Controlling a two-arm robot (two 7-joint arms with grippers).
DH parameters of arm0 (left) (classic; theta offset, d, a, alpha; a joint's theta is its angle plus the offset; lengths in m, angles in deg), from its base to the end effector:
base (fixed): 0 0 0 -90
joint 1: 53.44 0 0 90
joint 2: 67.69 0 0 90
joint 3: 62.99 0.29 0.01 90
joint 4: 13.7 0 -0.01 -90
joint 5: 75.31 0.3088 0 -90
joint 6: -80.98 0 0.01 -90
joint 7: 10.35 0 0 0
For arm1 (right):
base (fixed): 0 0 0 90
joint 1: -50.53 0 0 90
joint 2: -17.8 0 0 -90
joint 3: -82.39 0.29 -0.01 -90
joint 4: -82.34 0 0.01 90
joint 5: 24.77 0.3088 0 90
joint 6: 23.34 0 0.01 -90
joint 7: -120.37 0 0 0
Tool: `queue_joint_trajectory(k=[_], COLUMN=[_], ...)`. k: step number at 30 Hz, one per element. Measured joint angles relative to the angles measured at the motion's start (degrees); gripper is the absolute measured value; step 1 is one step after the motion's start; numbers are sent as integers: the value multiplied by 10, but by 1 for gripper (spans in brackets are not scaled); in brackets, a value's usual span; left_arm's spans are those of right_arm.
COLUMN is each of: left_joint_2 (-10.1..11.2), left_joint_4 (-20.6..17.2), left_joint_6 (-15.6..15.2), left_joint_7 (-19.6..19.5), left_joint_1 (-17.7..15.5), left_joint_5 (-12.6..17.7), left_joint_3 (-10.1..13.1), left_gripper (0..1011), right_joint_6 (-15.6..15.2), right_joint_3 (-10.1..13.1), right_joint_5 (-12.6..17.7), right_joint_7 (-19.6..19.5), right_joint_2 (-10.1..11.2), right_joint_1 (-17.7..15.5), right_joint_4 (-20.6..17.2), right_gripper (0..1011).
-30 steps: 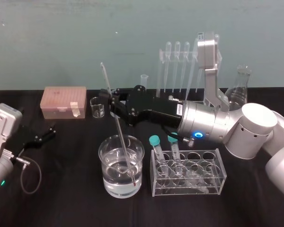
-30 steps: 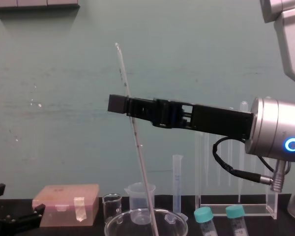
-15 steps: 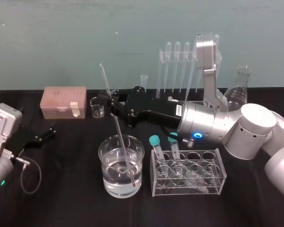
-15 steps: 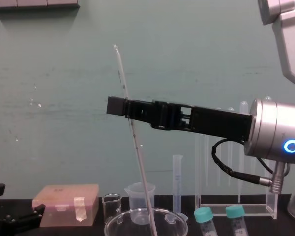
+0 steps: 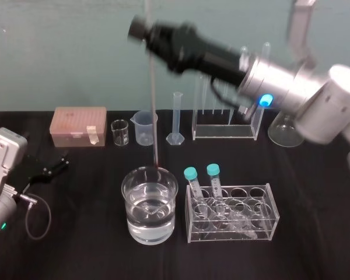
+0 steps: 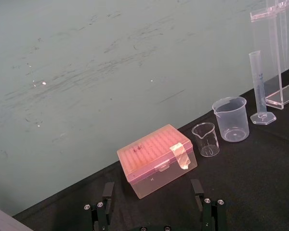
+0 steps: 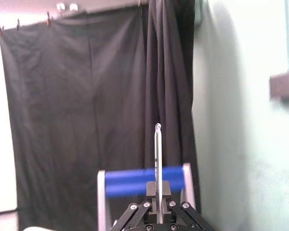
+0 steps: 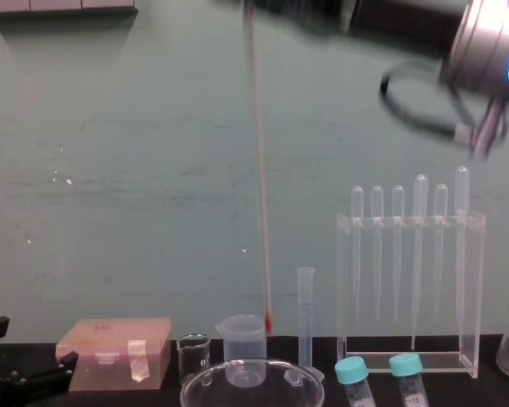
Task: Hold the thermometer with one hand and immerse one end into the beaker, then reinsert it into the test tube rack.
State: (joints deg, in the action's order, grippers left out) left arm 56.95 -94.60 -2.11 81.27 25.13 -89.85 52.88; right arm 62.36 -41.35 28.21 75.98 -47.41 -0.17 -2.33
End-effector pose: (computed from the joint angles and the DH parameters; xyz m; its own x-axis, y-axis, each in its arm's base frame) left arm 0.3581 0.0826 -0.3023 0.2924 0.8802 0.3738 -0.9552 0.2875 0.0703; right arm 0.4478 0.0267 -0.1191 0.9732 -0.2300 0.0023 0.2190 0.9297 0.2960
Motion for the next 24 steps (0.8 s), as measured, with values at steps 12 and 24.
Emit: queue_joint_trajectory(k=[12,24], left_joint_2=[0,0], left_joint_4=[0,0], left_joint_6=[0,0], left_joint_7=[0,0], left_joint_1=[0,0], left_joint_5=[0,0], left_joint_3=[0,0], left_gripper=[1008,1008], right_joint_6=[35,56], right_joint_3=[71,128], right_joint_5=[13,-15], right_joint_7=[-70,-154], right_joint_2=[43,103], right_joint_1=[23,-88], right_joint_4=[-7,-40], right_gripper=[52,52])
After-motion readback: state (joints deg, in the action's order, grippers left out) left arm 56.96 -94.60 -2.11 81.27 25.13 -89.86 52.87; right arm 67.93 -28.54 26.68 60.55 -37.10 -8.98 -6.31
